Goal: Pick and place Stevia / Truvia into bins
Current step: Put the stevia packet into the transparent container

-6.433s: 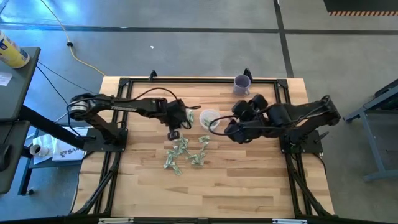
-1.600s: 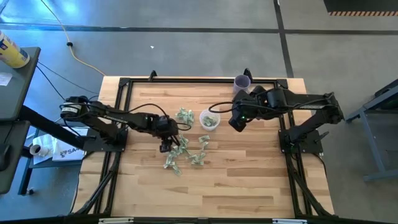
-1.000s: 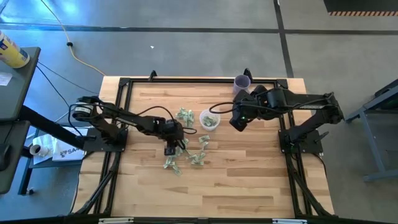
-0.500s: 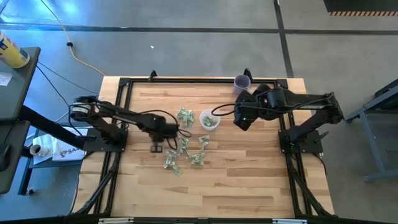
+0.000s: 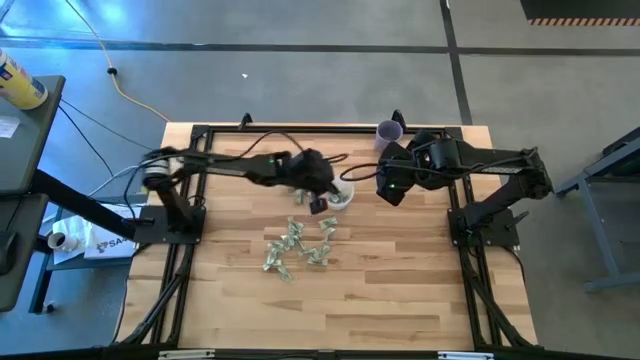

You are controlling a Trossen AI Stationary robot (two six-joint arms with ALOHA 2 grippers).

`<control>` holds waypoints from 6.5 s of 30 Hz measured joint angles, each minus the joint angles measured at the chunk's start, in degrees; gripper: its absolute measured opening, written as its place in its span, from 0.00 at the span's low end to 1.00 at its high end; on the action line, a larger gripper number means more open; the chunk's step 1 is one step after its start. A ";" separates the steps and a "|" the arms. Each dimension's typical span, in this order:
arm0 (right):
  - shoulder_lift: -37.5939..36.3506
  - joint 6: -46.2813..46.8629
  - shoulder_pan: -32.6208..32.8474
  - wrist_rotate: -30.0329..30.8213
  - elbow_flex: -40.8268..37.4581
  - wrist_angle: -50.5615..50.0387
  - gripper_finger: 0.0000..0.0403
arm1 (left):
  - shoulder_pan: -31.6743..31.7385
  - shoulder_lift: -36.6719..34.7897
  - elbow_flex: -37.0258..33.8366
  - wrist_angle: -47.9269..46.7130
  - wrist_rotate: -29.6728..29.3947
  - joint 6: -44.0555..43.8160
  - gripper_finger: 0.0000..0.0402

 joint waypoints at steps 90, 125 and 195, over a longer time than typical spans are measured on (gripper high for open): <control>32.48 -53.87 2.76 -35.45 -18.45 59.60 0.35 | -16.23 -23.30 -10.87 -36.93 -10.30 -24.32 0.63; 17.31 -33.78 -18.86 -34.16 -18.67 57.03 0.13 | -18.30 -23.30 -10.87 -33.40 -16.03 -24.04 0.63; 16.85 -26.32 -16.53 -23.48 -13.42 55.40 0.08 | -18.32 -23.33 -17.41 -33.14 -6.70 -30.72 0.63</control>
